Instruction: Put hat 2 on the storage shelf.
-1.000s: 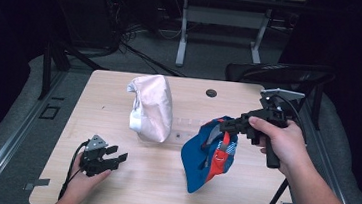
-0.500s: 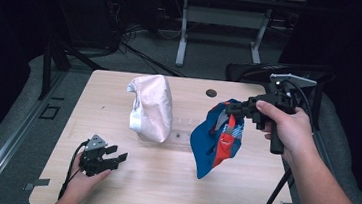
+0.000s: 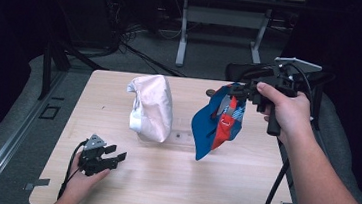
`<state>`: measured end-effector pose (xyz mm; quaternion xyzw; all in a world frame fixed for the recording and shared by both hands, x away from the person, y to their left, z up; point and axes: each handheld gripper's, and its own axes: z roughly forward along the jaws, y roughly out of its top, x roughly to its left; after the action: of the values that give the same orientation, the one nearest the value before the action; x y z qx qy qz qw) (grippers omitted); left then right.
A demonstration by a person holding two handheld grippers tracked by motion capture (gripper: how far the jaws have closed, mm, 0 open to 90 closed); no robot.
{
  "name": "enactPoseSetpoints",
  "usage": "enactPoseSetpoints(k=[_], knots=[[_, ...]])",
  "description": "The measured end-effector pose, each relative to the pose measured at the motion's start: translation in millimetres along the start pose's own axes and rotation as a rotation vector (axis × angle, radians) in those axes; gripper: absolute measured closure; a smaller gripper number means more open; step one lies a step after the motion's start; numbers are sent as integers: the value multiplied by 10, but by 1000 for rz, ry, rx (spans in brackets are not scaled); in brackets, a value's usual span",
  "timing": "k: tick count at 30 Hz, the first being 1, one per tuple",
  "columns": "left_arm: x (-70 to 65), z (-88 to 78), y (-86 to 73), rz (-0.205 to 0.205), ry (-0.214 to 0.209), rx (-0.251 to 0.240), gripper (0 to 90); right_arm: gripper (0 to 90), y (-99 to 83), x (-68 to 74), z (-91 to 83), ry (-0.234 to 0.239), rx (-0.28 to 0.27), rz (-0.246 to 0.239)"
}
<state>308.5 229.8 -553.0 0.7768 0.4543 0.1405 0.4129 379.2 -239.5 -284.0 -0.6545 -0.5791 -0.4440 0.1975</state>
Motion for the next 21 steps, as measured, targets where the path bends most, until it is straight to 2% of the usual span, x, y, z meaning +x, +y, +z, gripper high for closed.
enactPoseSetpoints(k=[9, 17, 21], knots=[[12, 7, 2, 1, -3, 8, 469, 777, 162, 99, 53, -11, -54, 5], [23, 21, -3, 0, 1, 3, 469, 777, 292, 91, 169, -9, -98, 26], [28, 23, -2, 1, 2, 6, 469, 777, 355, 83, 213, -20, -102, 38]])
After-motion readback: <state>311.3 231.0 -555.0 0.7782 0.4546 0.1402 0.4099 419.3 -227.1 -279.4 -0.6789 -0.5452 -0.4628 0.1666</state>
